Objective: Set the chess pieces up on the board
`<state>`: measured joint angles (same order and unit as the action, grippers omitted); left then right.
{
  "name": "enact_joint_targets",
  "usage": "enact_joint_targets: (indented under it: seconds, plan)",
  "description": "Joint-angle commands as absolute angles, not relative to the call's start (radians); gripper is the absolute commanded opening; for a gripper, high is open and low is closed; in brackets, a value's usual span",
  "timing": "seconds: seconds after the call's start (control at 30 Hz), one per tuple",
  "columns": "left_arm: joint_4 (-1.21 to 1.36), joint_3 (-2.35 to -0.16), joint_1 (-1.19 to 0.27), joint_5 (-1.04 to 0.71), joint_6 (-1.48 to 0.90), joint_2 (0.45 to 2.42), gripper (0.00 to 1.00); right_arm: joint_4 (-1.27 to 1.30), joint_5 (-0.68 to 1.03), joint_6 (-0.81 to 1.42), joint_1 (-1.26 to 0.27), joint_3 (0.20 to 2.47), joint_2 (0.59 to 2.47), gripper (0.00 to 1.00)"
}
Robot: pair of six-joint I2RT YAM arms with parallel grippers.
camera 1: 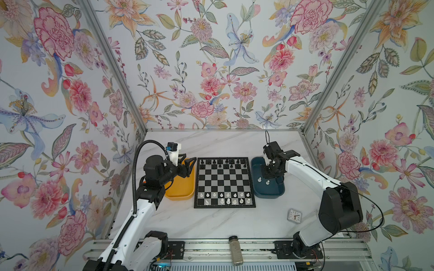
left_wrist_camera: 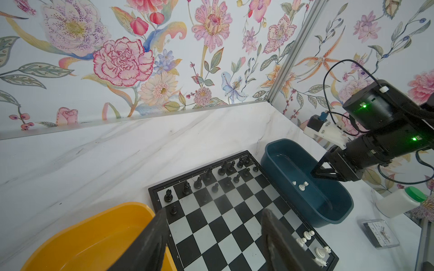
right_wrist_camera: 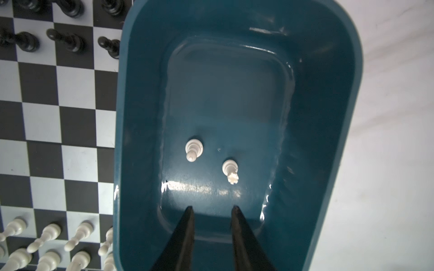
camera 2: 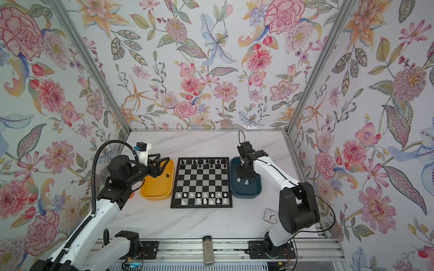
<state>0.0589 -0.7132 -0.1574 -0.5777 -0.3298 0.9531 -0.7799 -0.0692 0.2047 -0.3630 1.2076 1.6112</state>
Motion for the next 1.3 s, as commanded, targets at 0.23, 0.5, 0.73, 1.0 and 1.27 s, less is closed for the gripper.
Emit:
enact_joint_targets:
  seconds: [0.23, 0.5, 0.73, 1.0, 1.27]
  plan:
    - [0.019, -0.763, -0.207, -0.52, -0.284, 1.036, 0.63, -0.715, 0.004, 0.184, -0.351, 1.203, 1.7, 0.28]
    - [-0.017, -0.794, -0.268, -0.444, -0.246, 1.073, 0.63, -0.703, 0.012, 0.184, -0.352, 1.197, 1.723, 0.28]
    - [-0.042, -0.813, -0.299, -0.404, -0.224, 1.093, 0.63, -0.696, 0.02, 0.183, -0.352, 1.204, 1.747, 0.28]
    - [-0.044, -0.818, -0.308, -0.403, -0.219, 1.101, 0.63, -0.687, 0.027, 0.18, -0.351, 1.203, 1.78, 0.28]
    - [-0.054, -0.821, -0.311, -0.391, -0.213, 1.101, 0.63, -0.676, 0.025, 0.176, -0.348, 1.207, 1.795, 0.28]
